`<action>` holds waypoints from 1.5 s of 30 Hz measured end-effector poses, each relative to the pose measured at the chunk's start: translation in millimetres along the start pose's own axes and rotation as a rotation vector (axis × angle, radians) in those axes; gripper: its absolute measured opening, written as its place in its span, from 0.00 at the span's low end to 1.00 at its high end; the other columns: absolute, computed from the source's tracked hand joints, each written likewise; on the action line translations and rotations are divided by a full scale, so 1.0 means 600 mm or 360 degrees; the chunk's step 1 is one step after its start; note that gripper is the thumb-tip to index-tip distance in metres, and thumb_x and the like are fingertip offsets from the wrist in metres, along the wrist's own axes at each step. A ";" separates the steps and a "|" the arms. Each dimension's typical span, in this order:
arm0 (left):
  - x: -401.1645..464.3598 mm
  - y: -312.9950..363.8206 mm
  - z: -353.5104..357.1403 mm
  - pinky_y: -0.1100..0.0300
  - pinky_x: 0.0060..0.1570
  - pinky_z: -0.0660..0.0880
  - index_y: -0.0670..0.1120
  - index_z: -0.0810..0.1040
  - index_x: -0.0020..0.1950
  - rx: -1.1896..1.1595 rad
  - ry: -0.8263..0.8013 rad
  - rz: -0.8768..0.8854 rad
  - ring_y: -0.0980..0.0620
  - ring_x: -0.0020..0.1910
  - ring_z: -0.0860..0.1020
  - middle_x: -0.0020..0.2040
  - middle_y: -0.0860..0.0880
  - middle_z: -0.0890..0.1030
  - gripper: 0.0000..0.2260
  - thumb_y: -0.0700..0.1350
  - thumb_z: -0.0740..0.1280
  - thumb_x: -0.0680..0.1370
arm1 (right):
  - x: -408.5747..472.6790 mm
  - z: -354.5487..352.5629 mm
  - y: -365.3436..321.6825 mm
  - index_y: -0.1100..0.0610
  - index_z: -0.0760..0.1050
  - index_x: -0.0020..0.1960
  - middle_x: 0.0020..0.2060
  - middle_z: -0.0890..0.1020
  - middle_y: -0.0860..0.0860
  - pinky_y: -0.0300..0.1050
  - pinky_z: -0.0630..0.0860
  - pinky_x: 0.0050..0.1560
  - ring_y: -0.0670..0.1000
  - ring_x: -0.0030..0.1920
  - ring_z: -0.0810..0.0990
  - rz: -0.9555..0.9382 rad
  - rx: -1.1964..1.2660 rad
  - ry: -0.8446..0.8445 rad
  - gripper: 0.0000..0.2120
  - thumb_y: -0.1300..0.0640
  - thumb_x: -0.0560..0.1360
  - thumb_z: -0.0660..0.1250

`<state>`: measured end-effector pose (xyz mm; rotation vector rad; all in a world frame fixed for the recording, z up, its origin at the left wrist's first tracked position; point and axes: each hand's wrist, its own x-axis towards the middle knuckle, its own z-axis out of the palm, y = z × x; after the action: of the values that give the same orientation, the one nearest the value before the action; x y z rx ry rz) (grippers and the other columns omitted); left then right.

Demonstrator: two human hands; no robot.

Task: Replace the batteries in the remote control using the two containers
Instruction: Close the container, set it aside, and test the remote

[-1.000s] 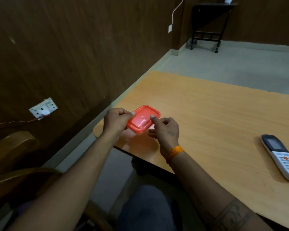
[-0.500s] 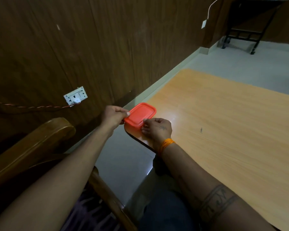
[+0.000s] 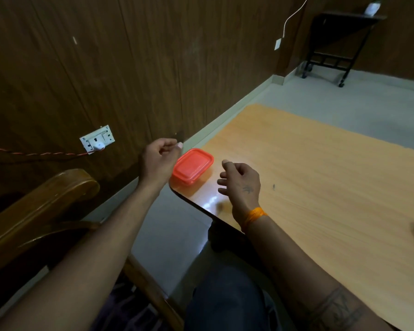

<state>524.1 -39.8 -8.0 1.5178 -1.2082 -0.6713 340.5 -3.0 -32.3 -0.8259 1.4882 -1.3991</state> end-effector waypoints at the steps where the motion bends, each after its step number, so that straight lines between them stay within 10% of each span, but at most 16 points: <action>1: -0.018 0.016 0.008 0.61 0.45 0.79 0.51 0.83 0.62 -0.0085 -0.0044 0.0003 0.55 0.52 0.82 0.53 0.53 0.84 0.13 0.53 0.71 0.80 | -0.007 -0.018 -0.010 0.58 0.80 0.45 0.39 0.85 0.55 0.49 0.84 0.37 0.54 0.38 0.86 -0.0022 0.0032 -0.0003 0.13 0.48 0.78 0.71; 19: -0.352 0.235 0.334 0.54 0.43 0.81 0.46 0.86 0.53 -0.0544 -0.1067 0.0089 0.53 0.44 0.84 0.47 0.46 0.88 0.08 0.48 0.70 0.82 | -0.114 -0.486 -0.070 0.58 0.82 0.48 0.42 0.86 0.54 0.48 0.84 0.41 0.51 0.42 0.86 -0.0097 0.0084 0.0621 0.12 0.48 0.80 0.70; 25: -0.430 0.234 0.460 0.54 0.45 0.80 0.49 0.86 0.51 -0.0280 -0.1286 0.0210 0.51 0.46 0.84 0.46 0.51 0.87 0.06 0.49 0.71 0.81 | -0.107 -0.637 -0.034 0.54 0.82 0.43 0.39 0.85 0.50 0.58 0.86 0.46 0.55 0.43 0.85 -0.0103 -0.0276 0.0969 0.08 0.49 0.76 0.73; 30: -0.436 0.195 0.514 0.56 0.54 0.80 0.47 0.86 0.58 0.0109 -0.1305 0.0437 0.56 0.51 0.83 0.51 0.53 0.86 0.10 0.49 0.73 0.80 | -0.089 -0.705 -0.008 0.51 0.81 0.47 0.45 0.83 0.47 0.47 0.78 0.44 0.50 0.46 0.81 -0.0128 -0.0778 0.1139 0.08 0.48 0.73 0.73; 35: -0.444 0.193 0.555 0.52 0.52 0.82 0.47 0.86 0.55 0.0132 -0.1371 0.0240 0.50 0.48 0.83 0.49 0.50 0.85 0.08 0.49 0.73 0.80 | -0.055 -0.736 0.014 0.56 0.82 0.59 0.54 0.83 0.54 0.46 0.74 0.48 0.53 0.49 0.79 0.0065 -0.0994 0.1093 0.17 0.47 0.75 0.69; 45: -0.496 0.209 0.627 0.43 0.49 0.84 0.46 0.88 0.45 0.0203 -0.1460 0.0035 0.45 0.45 0.87 0.43 0.47 0.88 0.06 0.48 0.74 0.74 | -0.026 -0.735 0.016 0.62 0.85 0.41 0.38 0.86 0.60 0.50 0.80 0.39 0.60 0.43 0.84 0.0126 -0.0967 0.0903 0.12 0.55 0.73 0.69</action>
<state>51.2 100.8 -56.1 1.3066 -1.9617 -1.3761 -60.2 180.5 -61.5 -0.7381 2.4292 -1.1780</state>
